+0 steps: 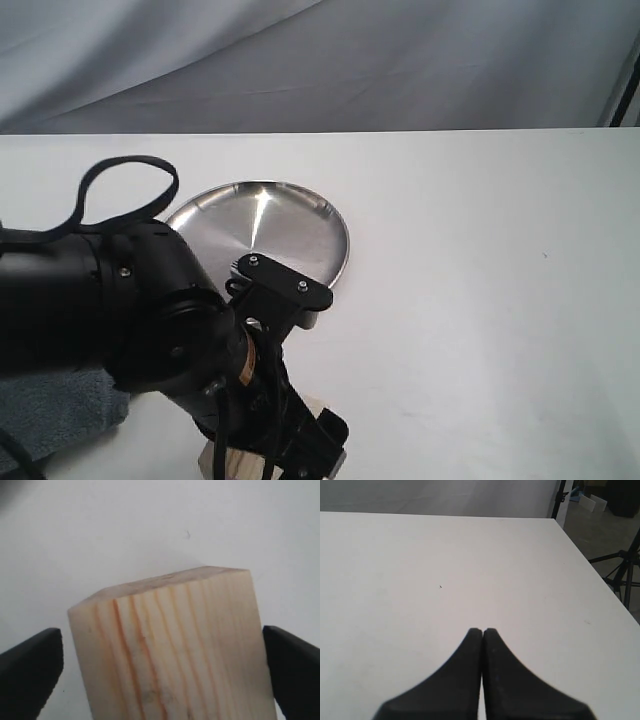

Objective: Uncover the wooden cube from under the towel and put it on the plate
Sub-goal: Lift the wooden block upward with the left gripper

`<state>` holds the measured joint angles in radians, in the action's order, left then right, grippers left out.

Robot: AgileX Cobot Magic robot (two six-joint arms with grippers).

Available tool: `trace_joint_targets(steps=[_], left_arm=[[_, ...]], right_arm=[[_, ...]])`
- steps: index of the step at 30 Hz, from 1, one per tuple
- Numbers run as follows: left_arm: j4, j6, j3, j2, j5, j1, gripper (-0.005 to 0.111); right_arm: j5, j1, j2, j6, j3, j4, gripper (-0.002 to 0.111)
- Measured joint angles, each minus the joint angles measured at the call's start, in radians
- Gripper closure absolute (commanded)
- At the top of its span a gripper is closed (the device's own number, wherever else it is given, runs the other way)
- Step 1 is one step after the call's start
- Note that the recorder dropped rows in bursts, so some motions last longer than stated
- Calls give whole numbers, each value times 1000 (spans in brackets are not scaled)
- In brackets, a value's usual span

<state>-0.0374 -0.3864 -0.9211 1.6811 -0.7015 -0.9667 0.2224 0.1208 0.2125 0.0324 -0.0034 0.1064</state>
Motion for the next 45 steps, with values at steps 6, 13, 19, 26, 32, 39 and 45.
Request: trace_joint_targets(steps=[6, 13, 19, 26, 32, 39, 45], left_arm=[[31, 15, 0, 12, 83, 0, 2], [43, 44, 0, 18, 86, 0, 2], [49, 46, 0, 75, 77, 0, 2], [49, 46, 0, 101, 71, 0, 3], [49, 39, 0, 101, 69, 0, 38], [37, 13, 0, 101, 68, 0, 106], [5, 13, 0, 102, 68, 0, 107]], right_arm=[[0, 0, 0, 0, 0, 0, 108], [0, 0, 0, 0, 0, 0, 108], [0, 0, 0, 0, 0, 0, 108], [0, 0, 0, 0, 0, 0, 108], [0, 0, 0, 0, 0, 0, 108], [0, 0, 0, 0, 0, 0, 108], [0, 0, 0, 0, 0, 0, 108]])
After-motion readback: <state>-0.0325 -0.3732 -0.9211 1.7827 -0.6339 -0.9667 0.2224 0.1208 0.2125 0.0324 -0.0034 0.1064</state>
